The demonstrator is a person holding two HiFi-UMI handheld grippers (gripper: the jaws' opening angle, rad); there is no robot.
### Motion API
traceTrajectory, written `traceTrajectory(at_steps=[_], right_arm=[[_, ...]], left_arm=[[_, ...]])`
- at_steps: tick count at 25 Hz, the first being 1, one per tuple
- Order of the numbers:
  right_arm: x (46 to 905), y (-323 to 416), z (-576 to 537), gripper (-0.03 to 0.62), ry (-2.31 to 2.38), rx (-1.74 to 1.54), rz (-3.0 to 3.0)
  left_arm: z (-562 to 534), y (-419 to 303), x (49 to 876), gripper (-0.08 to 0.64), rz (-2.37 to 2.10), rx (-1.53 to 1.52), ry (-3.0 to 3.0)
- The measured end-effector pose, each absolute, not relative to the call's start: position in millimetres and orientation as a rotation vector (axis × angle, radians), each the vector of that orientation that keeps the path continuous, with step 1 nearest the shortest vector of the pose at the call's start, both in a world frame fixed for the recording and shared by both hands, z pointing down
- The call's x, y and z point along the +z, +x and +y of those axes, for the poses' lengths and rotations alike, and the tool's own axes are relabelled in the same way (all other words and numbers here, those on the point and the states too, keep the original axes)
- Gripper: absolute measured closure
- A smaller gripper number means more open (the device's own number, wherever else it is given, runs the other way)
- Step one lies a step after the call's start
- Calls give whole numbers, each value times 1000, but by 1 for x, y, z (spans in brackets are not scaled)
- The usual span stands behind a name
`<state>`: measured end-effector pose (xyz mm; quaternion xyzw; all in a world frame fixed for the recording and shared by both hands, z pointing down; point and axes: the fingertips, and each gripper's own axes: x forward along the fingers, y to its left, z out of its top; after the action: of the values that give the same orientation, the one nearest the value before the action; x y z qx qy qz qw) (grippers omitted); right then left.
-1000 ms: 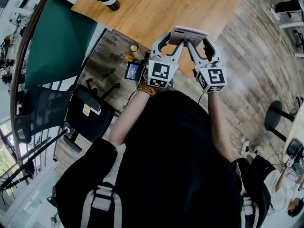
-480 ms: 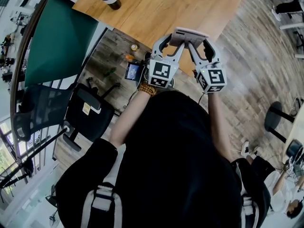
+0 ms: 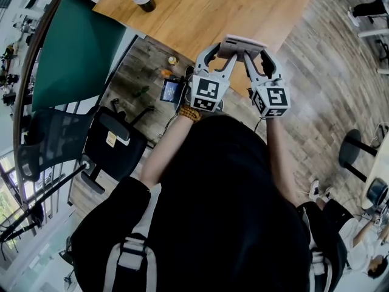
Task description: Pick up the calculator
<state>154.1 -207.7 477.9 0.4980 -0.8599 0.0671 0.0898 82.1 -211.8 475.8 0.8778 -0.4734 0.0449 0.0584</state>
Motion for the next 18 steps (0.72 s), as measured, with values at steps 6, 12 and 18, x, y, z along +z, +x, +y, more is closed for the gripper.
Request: traceTrajectory(at_steps=[6,12,18], right_arm=[[480,156,-207,394,1496,197,-2539],[483,159,-207,396,1497,200,-2525],[486,156,-214,396,1479,213,-2529]], left_arm=[[-212,84,478,347,-1414,142,2667],[-212,87,482,347,-1407,145,2661],[-217,84,484,347,-1421,155,2648]])
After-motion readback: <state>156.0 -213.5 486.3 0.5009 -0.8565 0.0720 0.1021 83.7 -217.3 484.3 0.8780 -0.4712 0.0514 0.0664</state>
